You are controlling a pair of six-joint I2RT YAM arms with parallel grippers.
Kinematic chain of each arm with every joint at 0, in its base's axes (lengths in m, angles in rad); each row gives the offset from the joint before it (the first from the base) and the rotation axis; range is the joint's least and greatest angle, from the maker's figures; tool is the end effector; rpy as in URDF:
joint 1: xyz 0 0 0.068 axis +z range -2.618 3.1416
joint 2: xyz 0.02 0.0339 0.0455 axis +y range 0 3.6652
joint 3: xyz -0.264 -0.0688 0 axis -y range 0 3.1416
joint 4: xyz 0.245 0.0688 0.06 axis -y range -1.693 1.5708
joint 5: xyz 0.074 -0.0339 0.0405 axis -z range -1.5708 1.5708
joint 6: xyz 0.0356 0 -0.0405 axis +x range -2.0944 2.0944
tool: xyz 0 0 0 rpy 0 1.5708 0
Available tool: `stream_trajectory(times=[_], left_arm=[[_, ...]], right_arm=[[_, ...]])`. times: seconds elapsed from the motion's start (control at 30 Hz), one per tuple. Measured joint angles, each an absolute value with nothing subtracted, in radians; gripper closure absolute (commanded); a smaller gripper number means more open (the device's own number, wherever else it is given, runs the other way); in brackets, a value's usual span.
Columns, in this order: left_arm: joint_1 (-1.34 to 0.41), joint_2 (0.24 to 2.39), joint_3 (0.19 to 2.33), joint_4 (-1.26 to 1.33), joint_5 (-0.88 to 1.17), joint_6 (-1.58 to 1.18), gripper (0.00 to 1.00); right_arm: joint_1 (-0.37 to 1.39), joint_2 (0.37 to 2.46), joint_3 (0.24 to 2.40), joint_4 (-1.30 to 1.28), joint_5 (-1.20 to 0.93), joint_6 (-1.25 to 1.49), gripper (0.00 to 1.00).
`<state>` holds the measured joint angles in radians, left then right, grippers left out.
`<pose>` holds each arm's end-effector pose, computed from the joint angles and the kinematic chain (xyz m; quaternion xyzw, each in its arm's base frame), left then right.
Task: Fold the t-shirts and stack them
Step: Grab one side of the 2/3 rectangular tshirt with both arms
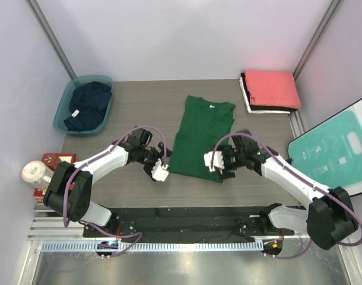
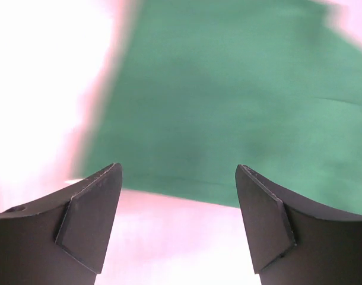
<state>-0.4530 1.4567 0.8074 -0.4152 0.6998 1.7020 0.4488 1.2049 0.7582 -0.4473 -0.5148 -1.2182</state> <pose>0.2331 -0.1390 0.1869 0.8417 0.3550 -0.1317 0.3849 0.2070 0.1191 0.2265 -0.7321 0.5507 0.1021 0.3877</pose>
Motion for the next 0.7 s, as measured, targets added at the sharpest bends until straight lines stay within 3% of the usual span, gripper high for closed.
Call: stream_trajectory(times=[0.27, 0.7], left_arm=[[-0.508, 1.513, 0.805, -0.517, 0.745, 1.876, 0.14], [-0.556, 1.632, 0.862, -0.533, 0.761, 1.922, 0.27]], right_arm=[[0.611, 1.071, 0.533, -0.540, -0.496, -1.228, 0.17], [0.673, 1.104, 0.448, -0.302, -0.374, -1.123, 0.19]])
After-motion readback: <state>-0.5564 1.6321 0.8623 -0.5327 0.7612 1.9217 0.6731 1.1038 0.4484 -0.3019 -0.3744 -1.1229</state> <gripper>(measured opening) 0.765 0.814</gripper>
